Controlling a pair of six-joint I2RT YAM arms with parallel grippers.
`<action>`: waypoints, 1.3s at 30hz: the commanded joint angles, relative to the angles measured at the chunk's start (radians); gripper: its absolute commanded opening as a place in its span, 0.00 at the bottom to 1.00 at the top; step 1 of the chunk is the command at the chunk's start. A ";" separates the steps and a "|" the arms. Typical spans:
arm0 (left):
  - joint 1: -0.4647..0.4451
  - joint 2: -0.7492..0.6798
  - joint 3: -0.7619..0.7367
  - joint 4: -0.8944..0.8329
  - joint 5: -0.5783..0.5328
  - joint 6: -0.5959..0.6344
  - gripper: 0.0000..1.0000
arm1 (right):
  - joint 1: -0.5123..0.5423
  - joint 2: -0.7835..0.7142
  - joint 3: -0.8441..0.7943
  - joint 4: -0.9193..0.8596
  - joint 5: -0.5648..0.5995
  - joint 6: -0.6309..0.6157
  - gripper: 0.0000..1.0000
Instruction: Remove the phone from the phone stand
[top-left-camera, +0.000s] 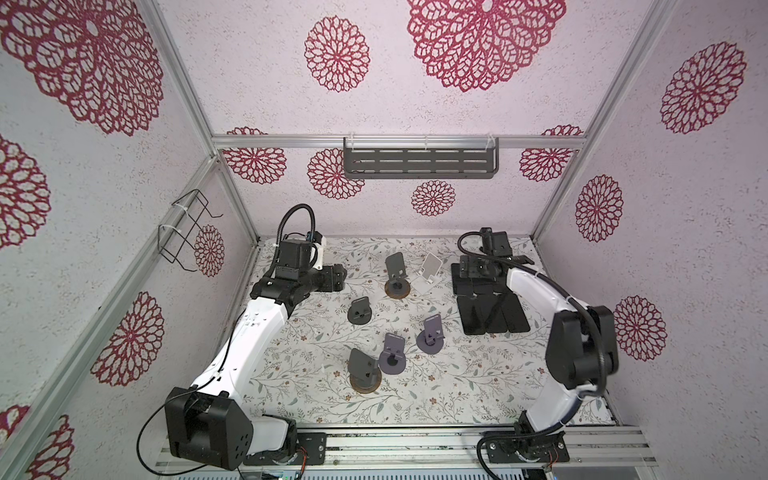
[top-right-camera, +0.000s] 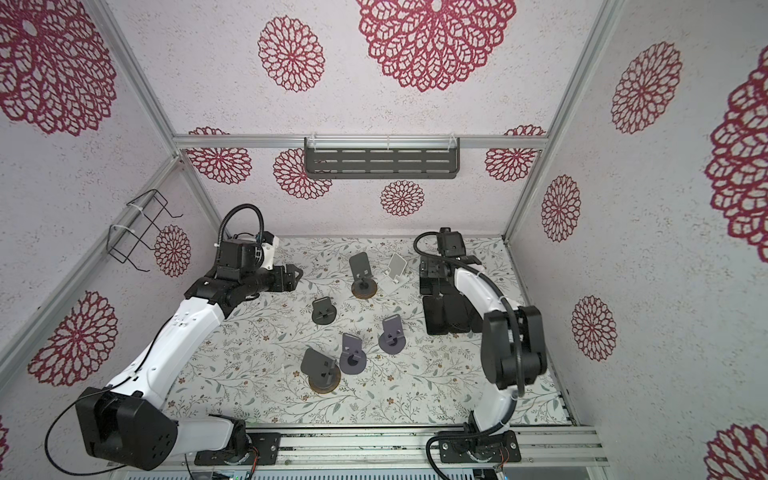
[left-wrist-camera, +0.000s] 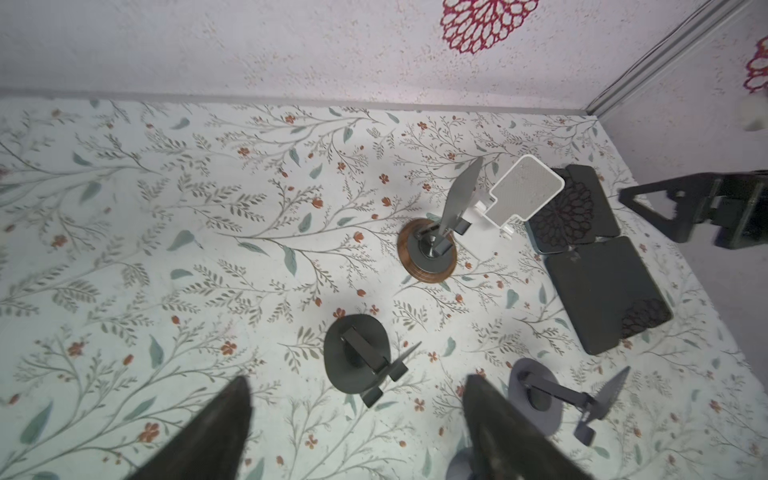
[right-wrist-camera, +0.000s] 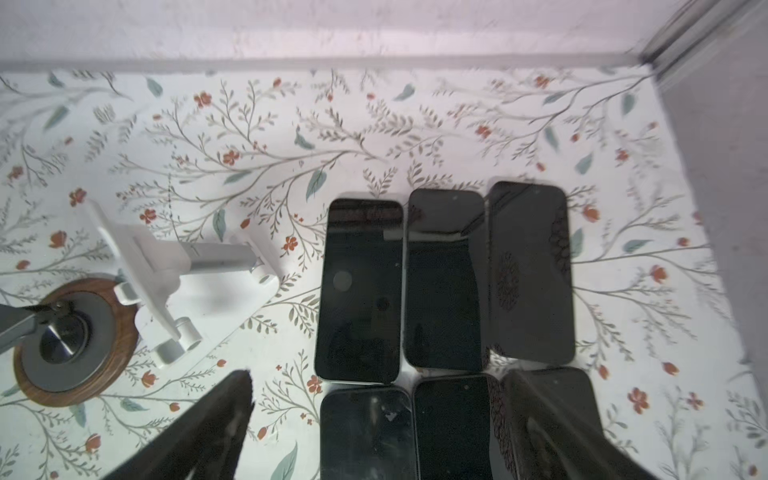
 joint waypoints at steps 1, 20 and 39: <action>0.007 -0.054 -0.030 0.029 -0.114 0.029 0.98 | 0.004 -0.156 -0.204 0.244 0.151 -0.042 0.99; 0.111 -0.260 -0.755 0.807 -0.758 0.068 0.97 | -0.011 -0.501 -1.052 1.093 0.253 -0.152 0.99; 0.220 0.129 -0.796 1.374 -0.517 0.186 0.97 | -0.009 -0.242 -1.183 1.669 0.368 -0.245 0.99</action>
